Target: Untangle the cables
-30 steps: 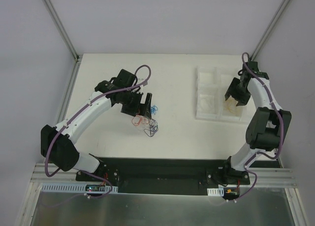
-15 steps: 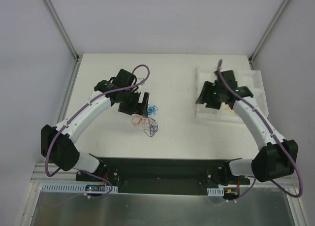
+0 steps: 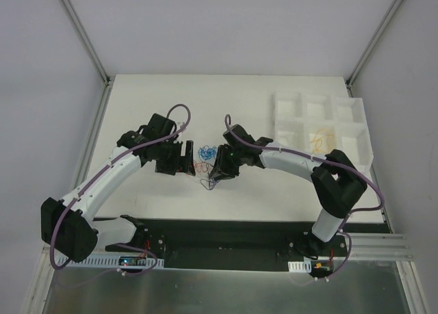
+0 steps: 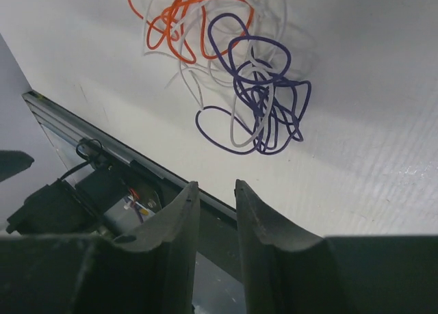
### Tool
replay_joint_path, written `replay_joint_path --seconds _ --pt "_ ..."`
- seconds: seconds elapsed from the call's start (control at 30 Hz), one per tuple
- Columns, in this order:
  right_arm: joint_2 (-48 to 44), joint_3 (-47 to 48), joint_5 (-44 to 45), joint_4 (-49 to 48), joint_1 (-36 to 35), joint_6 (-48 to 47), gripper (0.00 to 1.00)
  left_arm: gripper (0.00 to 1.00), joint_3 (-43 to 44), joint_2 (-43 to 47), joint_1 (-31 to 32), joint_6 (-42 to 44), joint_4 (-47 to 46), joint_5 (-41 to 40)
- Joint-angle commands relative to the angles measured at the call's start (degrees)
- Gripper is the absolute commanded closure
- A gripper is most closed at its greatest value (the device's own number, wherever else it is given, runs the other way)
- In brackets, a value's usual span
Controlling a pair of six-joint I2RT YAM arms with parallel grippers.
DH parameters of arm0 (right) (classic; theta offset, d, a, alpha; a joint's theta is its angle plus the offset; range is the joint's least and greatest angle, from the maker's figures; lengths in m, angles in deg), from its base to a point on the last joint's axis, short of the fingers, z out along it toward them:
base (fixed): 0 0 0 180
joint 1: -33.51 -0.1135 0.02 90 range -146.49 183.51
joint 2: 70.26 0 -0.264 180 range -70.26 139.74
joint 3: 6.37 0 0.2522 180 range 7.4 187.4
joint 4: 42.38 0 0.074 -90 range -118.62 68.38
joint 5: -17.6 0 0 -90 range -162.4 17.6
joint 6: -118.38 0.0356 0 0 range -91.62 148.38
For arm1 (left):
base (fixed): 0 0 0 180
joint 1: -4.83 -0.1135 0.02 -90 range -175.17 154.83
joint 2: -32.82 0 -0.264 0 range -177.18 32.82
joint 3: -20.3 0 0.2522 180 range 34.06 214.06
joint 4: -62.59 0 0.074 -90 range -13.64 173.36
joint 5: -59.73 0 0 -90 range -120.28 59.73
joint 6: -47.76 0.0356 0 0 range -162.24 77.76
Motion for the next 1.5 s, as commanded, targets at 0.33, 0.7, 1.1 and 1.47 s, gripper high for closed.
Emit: replay_joint_path --seconds 0.33,0.7,1.1,1.47 --pt "3.61 4.72 9.5 3.67 -2.15 14.0 0.77 0.24 -6.77 10.49 -0.77 -1.89 0.38 1.17" --pt "5.72 6.92 13.11 8.95 -2.85 16.11 0.73 0.24 -6.95 14.36 -0.77 -0.04 2.93 0.56" --pt "3.53 9.21 15.22 12.02 -3.03 9.35 0.7 0.24 -7.03 15.24 -0.77 0.4 3.46 -0.41" --pt "4.39 7.97 13.99 9.83 -2.94 8.82 0.73 0.24 -6.33 14.18 -0.77 0.4 3.46 -0.59"
